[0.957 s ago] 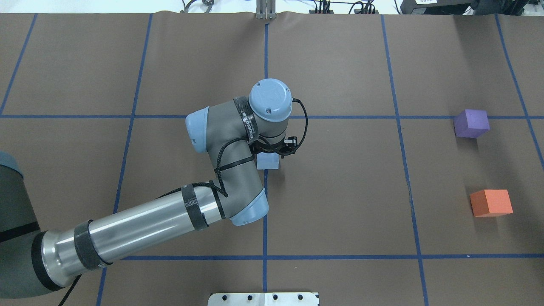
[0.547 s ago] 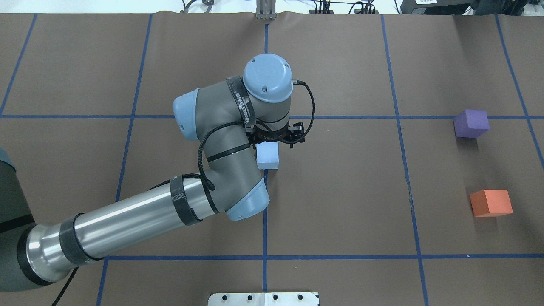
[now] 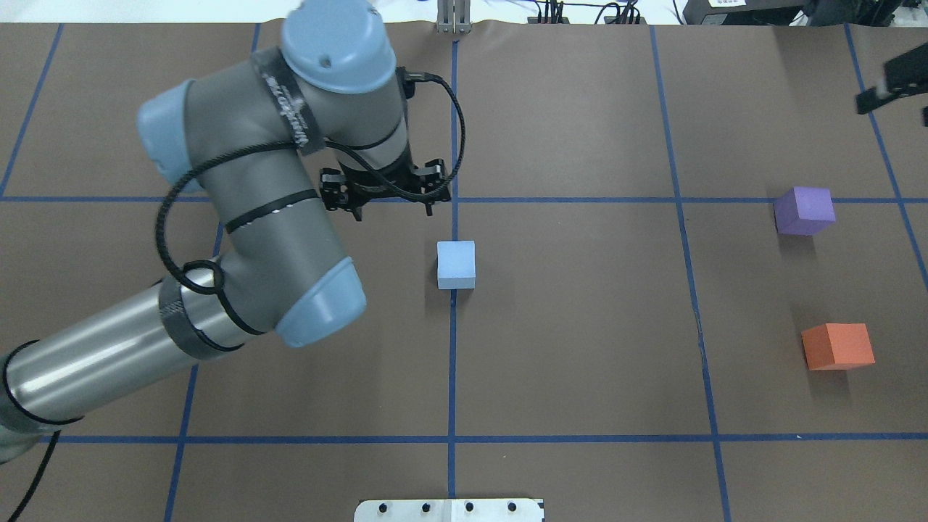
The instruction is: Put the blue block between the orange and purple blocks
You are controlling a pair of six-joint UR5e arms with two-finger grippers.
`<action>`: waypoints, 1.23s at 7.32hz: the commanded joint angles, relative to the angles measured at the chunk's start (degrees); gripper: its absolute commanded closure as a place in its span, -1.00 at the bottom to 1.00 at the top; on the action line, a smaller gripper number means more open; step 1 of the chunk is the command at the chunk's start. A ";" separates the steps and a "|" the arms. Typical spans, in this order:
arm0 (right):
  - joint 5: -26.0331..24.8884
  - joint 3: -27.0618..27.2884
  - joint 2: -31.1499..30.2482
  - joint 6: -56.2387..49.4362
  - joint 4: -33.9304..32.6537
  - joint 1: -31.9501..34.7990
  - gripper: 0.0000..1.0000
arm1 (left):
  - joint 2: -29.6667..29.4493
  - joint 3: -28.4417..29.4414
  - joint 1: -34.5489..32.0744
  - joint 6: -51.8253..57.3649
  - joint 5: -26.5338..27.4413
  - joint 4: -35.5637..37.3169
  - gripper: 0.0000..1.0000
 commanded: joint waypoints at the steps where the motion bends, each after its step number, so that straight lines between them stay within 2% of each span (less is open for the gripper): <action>1: -16.05 -3.96 14.03 16.05 -2.20 -19.57 -1.00 | 8.29 -5.13 -6.88 6.44 -3.38 0.46 -1.00; 2: -21.96 -8.34 19.58 16.45 -5.44 -26.35 -1.00 | 11.29 -6.98 -9.34 8.90 -3.55 0.63 -1.00; 4: -26.13 -15.64 23.48 16.36 -5.21 -32.55 -1.00 | 16.74 -11.28 -12.34 11.73 -3.56 0.81 -1.00; 5: -27.63 -19.16 24.55 16.28 -2.86 -34.75 -1.00 | 18.16 -12.35 -13.40 13.30 -3.56 0.81 -1.00; 7: -31.32 -29.51 24.99 16.80 10.64 -37.40 -1.00 | 20.36 -12.36 -15.42 19.09 -3.56 1.25 -1.00; 9: -31.42 -36.31 29.29 16.80 13.07 -38.11 -1.00 | 21.42 -12.19 -16.22 21.05 -3.47 1.16 -1.00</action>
